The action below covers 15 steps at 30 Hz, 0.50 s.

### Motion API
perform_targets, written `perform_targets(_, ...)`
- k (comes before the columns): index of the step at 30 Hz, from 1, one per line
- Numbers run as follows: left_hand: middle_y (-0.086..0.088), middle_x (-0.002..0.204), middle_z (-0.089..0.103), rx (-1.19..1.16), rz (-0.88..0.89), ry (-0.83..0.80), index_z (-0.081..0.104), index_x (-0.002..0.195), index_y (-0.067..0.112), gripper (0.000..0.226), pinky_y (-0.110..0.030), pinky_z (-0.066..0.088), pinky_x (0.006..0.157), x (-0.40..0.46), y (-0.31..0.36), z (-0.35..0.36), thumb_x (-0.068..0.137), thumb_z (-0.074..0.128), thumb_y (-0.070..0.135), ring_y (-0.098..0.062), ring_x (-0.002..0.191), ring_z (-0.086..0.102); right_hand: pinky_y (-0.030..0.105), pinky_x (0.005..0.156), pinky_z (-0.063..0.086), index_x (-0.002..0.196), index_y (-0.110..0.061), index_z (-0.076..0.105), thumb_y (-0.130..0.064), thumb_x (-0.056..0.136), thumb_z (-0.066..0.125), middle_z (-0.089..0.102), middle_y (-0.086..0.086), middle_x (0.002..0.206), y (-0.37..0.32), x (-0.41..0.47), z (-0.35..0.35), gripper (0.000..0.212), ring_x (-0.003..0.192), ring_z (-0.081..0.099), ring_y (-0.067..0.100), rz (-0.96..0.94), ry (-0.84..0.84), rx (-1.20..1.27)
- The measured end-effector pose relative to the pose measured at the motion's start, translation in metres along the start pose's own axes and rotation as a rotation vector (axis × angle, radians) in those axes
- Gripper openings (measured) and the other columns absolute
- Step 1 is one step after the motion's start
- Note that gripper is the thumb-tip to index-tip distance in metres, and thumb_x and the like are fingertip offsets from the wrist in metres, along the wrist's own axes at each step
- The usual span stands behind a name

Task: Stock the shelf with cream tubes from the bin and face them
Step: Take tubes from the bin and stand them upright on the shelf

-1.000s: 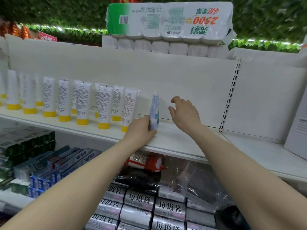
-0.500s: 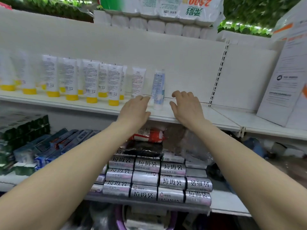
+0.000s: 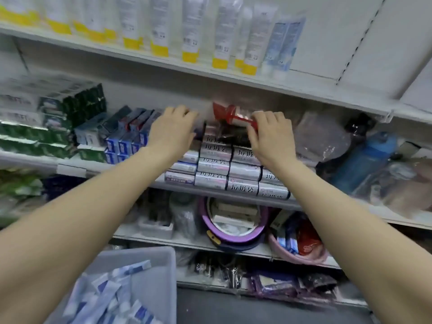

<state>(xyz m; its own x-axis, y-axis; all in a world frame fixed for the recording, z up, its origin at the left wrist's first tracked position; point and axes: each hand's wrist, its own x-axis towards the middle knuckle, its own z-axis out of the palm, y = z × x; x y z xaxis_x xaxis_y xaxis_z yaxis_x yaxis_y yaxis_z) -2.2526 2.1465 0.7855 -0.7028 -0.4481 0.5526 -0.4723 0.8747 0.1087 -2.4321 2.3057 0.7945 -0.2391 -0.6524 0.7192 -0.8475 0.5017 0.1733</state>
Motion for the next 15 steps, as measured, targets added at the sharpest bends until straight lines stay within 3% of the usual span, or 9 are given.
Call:
perform_targets(11, -0.013, 0.128, 0.050, -0.021, -0.272, -0.369, 0.049, 0.133, 0.014, 0.052, -0.049, 0.047, 0.087, -0.176, -0.132, 0.106, 0.085, 0.065, 0.023, -0.037, 0.111, 0.047, 0.041, 0.075, 0.043, 0.110, -0.014, 0.060, -0.032, 0.089, 0.045, 0.063, 0.009, 0.102, -0.172, -0.134, 0.131, 0.032, 0.092, 0.055, 0.034, -0.136, -0.402, 0.295)
perform_targets(15, -0.013, 0.129, 0.050, -0.029, -0.420, -0.501, 0.049, 0.134, 0.012, 0.050, -0.045, 0.046, 0.086, -0.245, -0.159, 0.146, 0.087, 0.064, 0.021, -0.036, 0.115, 0.046, 0.039, 0.076, 0.038, 0.109, -0.013, 0.060, -0.027, 0.090, 0.052, 0.062, 0.008, 0.099, -0.224, -0.184, 0.180, 0.025, 0.090, 0.053, 0.032, -0.181, -0.553, 0.422)
